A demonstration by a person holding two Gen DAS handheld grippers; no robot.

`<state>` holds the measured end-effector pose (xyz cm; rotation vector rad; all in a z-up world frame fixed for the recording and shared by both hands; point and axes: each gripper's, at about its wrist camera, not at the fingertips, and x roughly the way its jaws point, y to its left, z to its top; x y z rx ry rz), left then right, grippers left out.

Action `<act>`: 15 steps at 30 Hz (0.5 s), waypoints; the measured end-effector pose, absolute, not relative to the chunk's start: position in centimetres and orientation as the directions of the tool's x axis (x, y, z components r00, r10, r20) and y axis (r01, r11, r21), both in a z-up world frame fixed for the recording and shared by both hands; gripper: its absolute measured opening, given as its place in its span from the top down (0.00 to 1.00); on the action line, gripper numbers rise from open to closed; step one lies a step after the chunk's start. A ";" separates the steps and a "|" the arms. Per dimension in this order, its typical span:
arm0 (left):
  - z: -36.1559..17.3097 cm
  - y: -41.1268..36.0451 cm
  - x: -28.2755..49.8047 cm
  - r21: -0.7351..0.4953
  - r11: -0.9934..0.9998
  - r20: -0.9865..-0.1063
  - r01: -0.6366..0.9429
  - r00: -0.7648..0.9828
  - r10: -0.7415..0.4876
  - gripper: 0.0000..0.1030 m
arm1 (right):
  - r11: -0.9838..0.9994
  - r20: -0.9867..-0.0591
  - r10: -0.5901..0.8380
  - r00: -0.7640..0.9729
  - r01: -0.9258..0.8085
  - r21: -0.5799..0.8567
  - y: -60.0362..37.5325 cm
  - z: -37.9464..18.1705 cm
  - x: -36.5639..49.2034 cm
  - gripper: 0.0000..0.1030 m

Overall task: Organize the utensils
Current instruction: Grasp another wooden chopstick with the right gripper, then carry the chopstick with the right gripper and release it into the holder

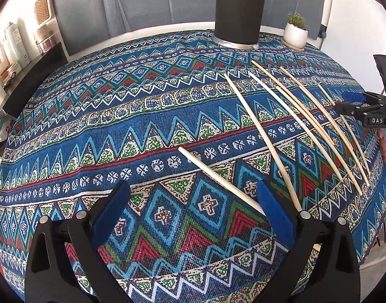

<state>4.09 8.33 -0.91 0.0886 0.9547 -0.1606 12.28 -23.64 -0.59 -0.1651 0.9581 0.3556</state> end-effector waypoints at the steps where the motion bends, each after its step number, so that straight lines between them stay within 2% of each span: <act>1: -0.7 8.8 3.9 0.003 0.988 -0.817 0.153 0.571 -0.086 0.23 | 0.925 -0.820 0.232 0.523 -0.380 0.019 -23.6 -0.3 11.9 0.57; 2: -0.4 9.3 3.9 0.001 0.991 -0.815 0.135 0.574 -0.078 0.46 | 0.919 -0.820 0.241 0.519 -0.393 0.021 -23.5 -0.1 11.7 0.67; 3: -0.1 9.9 4.0 0.000 0.992 -0.819 0.130 0.568 -0.075 0.56 | 0.915 -0.820 0.246 0.516 -0.402 0.022 -23.5 0.0 11.4 0.91; 5: 0.1 11.5 4.4 -0.032 0.993 -0.836 0.116 0.542 -0.090 0.84 | 0.905 -0.822 0.254 0.509 -0.424 0.017 -23.7 0.1 11.3 0.92; 6: 0.2 12.4 4.5 -0.048 0.994 -0.841 0.098 0.533 -0.093 0.91 | 0.901 -0.823 0.270 0.499 -0.432 0.033 -24.1 0.1 11.4 0.93; 9: 0.3 14.5 4.6 -0.126 0.990 -0.851 0.065 0.505 -0.142 0.95 | 0.919 -0.830 0.287 0.479 -0.382 0.098 -25.9 0.1 12.1 0.96; 15: 0.5 14.9 4.1 -0.144 0.988 -0.850 0.058 0.503 -0.153 0.95 | 0.934 -0.811 0.325 0.486 -0.298 0.196 -29.8 0.6 12.5 0.96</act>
